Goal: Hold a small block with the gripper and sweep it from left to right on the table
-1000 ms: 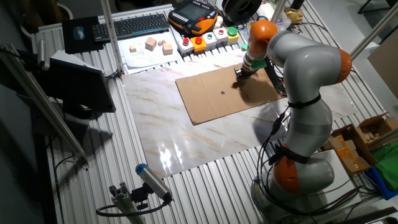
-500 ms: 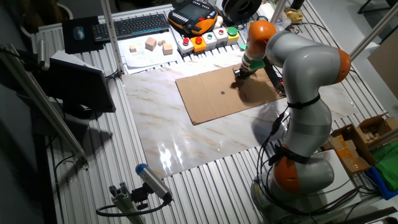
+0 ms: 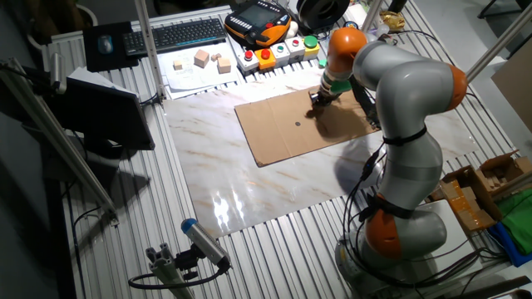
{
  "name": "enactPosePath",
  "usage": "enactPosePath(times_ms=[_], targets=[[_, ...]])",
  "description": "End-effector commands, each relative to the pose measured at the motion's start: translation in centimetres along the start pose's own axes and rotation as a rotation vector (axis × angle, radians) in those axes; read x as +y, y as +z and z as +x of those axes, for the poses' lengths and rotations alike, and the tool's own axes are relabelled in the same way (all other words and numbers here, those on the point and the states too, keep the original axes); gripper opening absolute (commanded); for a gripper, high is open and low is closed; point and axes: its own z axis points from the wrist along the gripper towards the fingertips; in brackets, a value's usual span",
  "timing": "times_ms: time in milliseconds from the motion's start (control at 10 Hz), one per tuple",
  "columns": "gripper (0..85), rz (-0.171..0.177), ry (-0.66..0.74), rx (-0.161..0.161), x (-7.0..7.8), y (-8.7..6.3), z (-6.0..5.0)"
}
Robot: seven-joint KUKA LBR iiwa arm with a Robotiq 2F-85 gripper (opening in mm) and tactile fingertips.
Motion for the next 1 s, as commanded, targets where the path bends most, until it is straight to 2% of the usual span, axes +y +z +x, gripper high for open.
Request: enactPosePath(times_ms=[0, 900], targets=[[0.7, 0.0, 0.001, -0.001, 0.2, -0.1, -0.1], [0.7, -0.009, 0.01, -0.004, 1.7, 0.2, -0.1]])
